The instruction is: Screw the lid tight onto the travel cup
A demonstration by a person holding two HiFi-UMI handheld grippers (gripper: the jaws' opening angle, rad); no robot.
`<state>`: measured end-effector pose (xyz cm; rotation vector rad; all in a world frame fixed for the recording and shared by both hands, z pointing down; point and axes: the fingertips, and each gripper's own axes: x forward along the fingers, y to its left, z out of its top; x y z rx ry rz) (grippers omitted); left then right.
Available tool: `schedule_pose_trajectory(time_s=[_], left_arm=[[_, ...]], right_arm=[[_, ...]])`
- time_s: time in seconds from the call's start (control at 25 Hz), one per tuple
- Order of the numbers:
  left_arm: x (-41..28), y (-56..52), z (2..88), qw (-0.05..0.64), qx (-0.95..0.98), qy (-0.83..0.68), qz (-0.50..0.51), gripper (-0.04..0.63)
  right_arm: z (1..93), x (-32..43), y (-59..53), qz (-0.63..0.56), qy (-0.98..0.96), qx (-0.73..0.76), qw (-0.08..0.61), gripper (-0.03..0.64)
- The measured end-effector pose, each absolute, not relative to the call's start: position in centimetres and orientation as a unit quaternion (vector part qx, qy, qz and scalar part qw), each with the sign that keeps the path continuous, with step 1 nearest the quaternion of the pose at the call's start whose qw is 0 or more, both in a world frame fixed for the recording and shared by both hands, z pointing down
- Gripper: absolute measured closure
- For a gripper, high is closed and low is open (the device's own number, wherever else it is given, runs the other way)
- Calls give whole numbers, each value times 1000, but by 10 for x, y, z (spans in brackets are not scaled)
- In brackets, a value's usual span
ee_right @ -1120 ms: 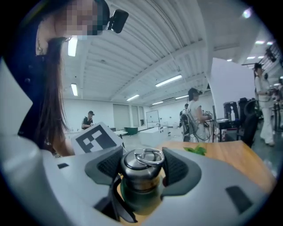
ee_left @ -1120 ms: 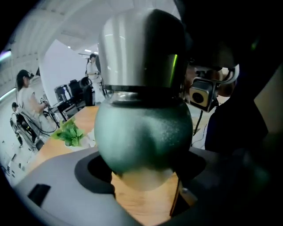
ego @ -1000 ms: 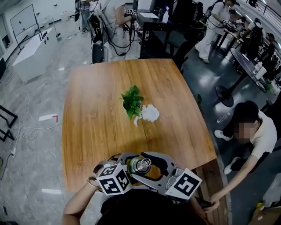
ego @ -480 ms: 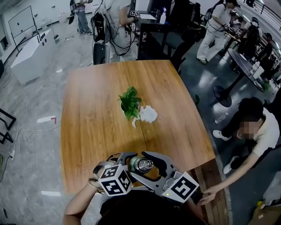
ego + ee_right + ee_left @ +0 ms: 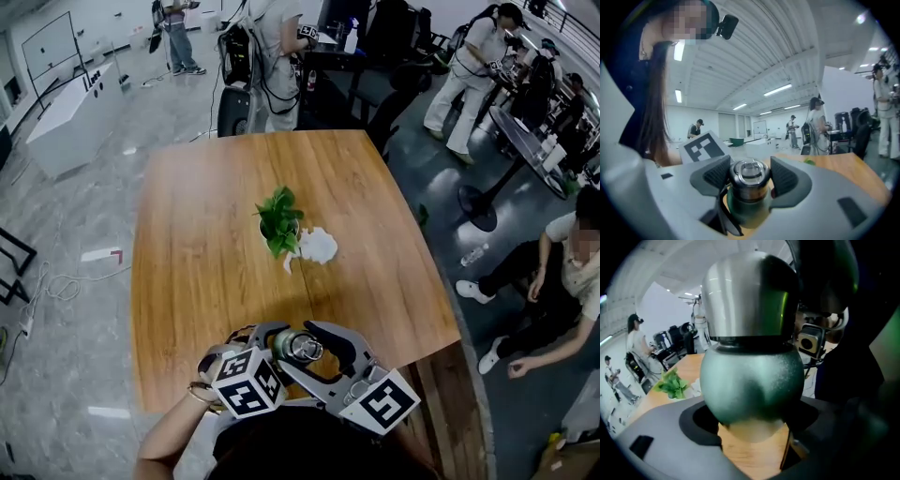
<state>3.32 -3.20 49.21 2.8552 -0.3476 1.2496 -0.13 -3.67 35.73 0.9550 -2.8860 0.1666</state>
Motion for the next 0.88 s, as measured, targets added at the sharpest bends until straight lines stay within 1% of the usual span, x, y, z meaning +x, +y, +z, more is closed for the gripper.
schedule_pose_trajectory(time_s=[0.08, 0.2, 0.28, 0.36, 0.48, 0.6, 0.68, 0.8, 0.88], left_arm=[[33, -33, 492, 3, 910, -119, 396, 204], [35, -14, 489, 3, 923, -48, 383, 204], [34, 5, 488, -6, 923, 20, 385, 204], [33, 15, 491, -13, 916, 58, 397, 204], [35, 2, 499, -7, 913, 13, 409, 204], [35, -22, 501, 7, 908, -79, 410, 204], [34, -27, 500, 0, 905, -101, 413, 204], [32, -6, 497, -33, 913, -14, 407, 204], [33, 10, 493, -25, 919, 46, 391, 204]], right_arm=[[356, -2, -36, 70, -947, 313, 35, 344], [349, -3, -23, 104, -963, 246, 24, 344], [347, -5, -13, 119, -973, 193, 31, 343], [350, -8, -6, 105, -981, 156, 50, 344], [355, -9, -15, 57, -976, 200, 68, 344], [356, -4, -33, 38, -956, 286, 57, 344], [355, -4, -35, 36, -952, 298, 54, 344], [355, -14, -16, 43, -973, 214, 70, 344], [357, -19, -5, 45, -983, 162, 78, 344]])
